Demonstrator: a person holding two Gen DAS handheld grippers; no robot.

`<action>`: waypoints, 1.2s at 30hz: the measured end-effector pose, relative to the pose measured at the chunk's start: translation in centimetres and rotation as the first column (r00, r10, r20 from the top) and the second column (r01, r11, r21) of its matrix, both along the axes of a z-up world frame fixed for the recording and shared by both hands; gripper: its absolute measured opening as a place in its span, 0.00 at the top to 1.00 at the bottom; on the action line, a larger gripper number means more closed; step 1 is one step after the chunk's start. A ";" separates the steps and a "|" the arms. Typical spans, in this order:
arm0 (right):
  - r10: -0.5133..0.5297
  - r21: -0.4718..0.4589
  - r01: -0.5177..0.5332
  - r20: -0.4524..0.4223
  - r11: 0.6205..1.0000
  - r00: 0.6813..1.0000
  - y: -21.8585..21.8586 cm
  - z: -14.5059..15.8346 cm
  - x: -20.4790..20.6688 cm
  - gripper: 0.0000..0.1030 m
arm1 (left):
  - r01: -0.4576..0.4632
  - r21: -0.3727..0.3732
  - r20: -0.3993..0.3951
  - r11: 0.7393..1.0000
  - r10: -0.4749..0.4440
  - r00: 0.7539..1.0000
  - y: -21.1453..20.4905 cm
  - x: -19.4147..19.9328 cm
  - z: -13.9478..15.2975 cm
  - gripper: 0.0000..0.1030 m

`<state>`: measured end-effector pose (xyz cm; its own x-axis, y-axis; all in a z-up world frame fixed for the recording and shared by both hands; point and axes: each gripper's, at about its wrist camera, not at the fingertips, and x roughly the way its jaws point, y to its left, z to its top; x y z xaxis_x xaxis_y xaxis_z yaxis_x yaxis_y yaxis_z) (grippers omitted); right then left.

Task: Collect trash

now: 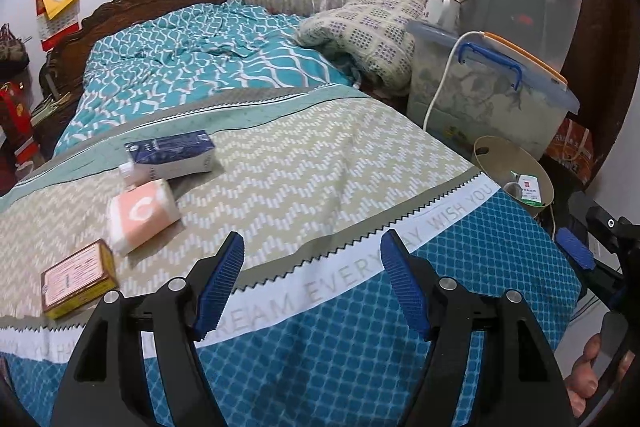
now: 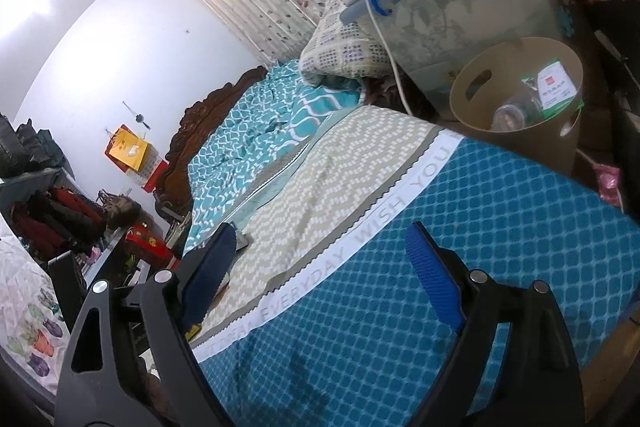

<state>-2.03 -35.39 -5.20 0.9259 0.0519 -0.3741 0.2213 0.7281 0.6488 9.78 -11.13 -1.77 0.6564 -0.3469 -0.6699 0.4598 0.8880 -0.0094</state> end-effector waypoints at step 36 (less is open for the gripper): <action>0.115 -0.090 -0.114 0.008 0.989 0.993 9.3 1.8 -4.3 0.15 | -0.060 -0.064 0.038 0.996 0.063 0.997 7.0 -5.6 0.8 0.25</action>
<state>-6.29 -26.07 -3.36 0.9207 0.1247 -0.3697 0.1250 0.8034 0.5822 4.14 -4.15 -0.99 0.7037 -0.3457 -0.6207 0.4056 0.9128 -0.0485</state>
